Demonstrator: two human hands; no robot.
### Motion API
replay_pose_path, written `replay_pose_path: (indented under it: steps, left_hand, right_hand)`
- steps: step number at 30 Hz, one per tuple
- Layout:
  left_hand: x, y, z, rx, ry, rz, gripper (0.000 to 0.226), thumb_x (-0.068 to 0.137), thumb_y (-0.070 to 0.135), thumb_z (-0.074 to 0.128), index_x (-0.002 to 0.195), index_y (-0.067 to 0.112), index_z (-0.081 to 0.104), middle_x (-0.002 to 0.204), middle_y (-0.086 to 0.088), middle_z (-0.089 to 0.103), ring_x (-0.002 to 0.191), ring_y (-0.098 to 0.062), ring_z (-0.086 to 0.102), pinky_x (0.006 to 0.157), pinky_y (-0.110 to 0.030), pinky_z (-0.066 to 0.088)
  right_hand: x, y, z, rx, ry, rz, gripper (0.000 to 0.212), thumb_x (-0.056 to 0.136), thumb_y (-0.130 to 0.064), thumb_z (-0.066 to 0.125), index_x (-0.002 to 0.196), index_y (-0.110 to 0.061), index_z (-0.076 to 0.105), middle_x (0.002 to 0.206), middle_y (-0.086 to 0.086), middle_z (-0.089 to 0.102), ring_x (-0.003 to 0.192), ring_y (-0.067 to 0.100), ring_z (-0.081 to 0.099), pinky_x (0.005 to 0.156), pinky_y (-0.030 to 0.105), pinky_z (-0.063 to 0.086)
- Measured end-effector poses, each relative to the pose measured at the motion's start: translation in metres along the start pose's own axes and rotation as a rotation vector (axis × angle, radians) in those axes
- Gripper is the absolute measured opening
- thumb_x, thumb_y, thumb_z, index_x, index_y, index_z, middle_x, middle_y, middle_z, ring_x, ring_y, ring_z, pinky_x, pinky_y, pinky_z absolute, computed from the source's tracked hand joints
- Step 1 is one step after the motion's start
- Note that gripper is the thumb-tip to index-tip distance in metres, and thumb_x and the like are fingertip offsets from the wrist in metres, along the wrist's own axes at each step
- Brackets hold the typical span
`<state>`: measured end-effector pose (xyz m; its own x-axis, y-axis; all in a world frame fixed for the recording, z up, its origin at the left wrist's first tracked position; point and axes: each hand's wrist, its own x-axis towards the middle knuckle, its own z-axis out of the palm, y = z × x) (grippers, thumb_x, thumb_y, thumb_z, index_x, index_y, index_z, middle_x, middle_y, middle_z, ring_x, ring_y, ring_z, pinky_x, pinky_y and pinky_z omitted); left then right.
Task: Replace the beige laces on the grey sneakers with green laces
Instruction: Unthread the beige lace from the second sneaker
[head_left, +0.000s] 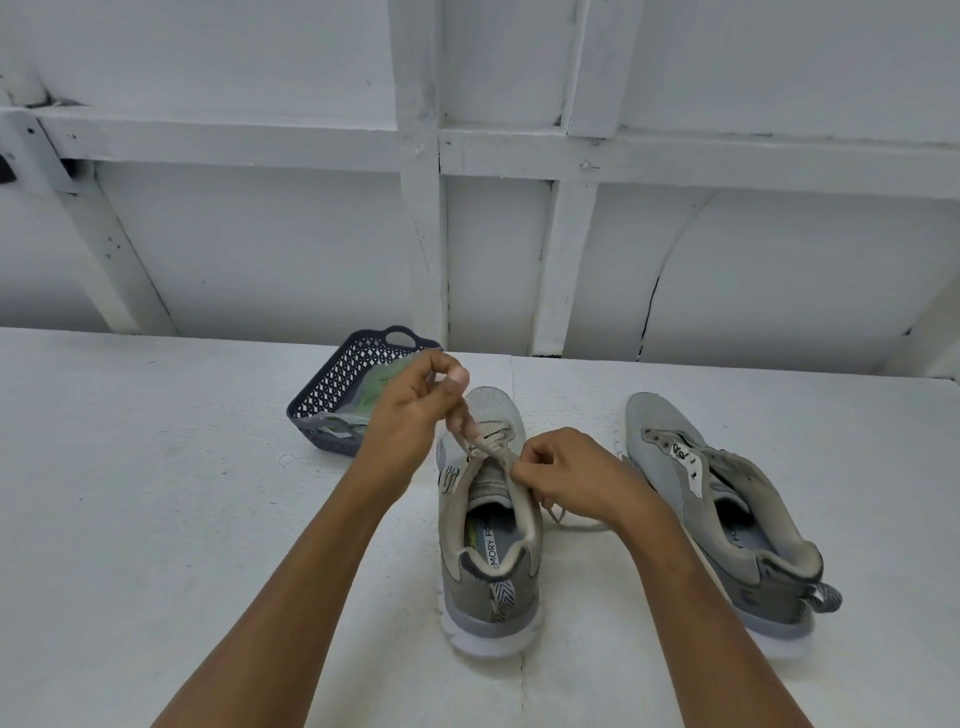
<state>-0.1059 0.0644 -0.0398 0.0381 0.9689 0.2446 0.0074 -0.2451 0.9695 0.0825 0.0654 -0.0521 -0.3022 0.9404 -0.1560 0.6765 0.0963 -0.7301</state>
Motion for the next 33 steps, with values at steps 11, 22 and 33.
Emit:
replay_pose_path:
  steps: [11, 22, 33]
  left_hand:
    - [0.003, -0.013, 0.005, 1.202, -0.369, 0.111, 0.017, 0.094, 0.043, 0.06, 0.103, 0.033, 0.07, 0.092, 0.011, 0.043, 0.105, -0.015, 0.047, 0.094, -0.043, 0.036]
    - [0.006, 0.005, -0.004, -0.04, -0.015, -0.088, 0.015, 0.104, 0.016, 0.046, 0.091, 0.012, 0.049, 0.058, 0.006, 0.043, 0.045, -0.01, 0.035, 0.044, -0.025, 0.039]
    - [0.008, 0.002, -0.004, 1.047, -0.332, 0.062, 0.02, 0.091, 0.039, 0.066, 0.092, 0.021, 0.074, 0.092, 0.004, 0.06, 0.085, -0.013, 0.057, 0.073, -0.031, 0.047]
  right_hand:
    - [0.005, 0.002, 0.003, 0.071, -0.053, 0.024, 0.032, 0.09, -0.034, 0.061, 0.065, -0.014, 0.057, 0.061, 0.003, 0.062, 0.059, 0.015, 0.058, 0.065, 0.031, 0.047]
    - [0.004, 0.004, 0.003, 0.079, -0.061, 0.036, 0.027, 0.092, -0.025, 0.056, 0.068, -0.013, 0.058, 0.062, 0.002, 0.061, 0.058, 0.015, 0.055, 0.063, 0.027, 0.043]
    - [0.001, 0.002, 0.002, 0.08, -0.058, 0.032, 0.025, 0.091, -0.026, 0.055, 0.071, -0.011, 0.059, 0.063, 0.002, 0.061, 0.057, 0.014, 0.055, 0.064, 0.028, 0.044]
